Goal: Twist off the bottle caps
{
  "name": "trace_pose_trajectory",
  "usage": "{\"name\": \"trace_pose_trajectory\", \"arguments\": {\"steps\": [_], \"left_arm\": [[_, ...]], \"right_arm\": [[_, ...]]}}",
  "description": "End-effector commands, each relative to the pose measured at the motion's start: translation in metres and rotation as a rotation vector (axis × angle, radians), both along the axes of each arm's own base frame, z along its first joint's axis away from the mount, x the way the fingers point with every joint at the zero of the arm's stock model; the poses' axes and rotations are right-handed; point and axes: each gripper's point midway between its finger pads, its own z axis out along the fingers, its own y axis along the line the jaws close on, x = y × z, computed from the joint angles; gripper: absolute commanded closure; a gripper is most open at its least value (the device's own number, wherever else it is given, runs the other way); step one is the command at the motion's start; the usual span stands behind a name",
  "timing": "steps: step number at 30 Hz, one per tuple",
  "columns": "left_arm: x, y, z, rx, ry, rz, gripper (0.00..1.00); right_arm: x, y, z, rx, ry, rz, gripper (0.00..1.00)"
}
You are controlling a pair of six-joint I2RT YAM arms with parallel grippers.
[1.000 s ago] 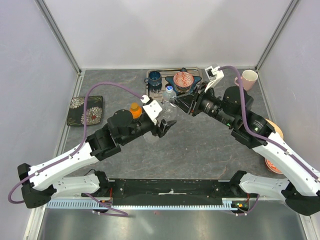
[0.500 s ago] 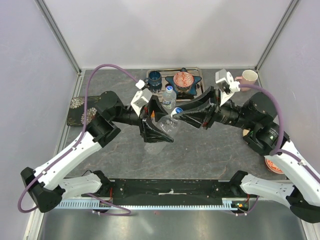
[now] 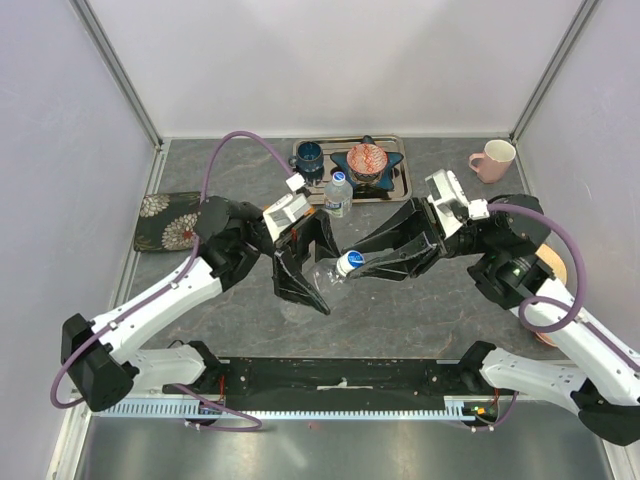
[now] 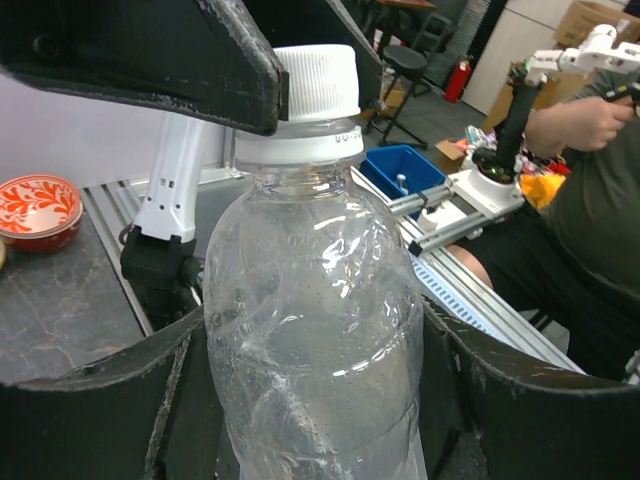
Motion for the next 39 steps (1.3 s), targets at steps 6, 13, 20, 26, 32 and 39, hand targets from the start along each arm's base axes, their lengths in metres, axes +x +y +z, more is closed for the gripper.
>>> {"name": "trace_pose_trajectory", "arguments": {"steps": [6,13,20,26,32,39], "left_arm": [[0.006,-0.003,0.007,-0.026,-0.017,-0.047,0.64],[0.02,-0.01,-0.005,0.036,0.025,-0.006,0.64],[0.05,-0.019,-0.013,0.045,-0.028,0.269,0.64],[0.074,-0.019,-0.011,0.028,-0.08,0.464,0.65],[0.085,-0.014,-0.011,0.025,-0.109,0.562,0.64],[0.102,-0.011,-0.012,0.019,-0.159,0.692,0.64]], "right_arm": [[-0.056,-0.014,-0.033,-0.072,0.051,0.398,1.0],[-0.023,0.001,-0.031,-0.116,0.096,0.156,0.75],[0.003,-0.003,-0.014,-0.081,0.161,-0.064,0.49],[0.021,-0.004,-0.009,-0.08,0.178,-0.184,0.36],[0.047,-0.007,0.002,-0.041,0.235,-0.338,0.23],[0.088,-0.017,0.026,0.03,0.364,-0.557,0.16]]}}
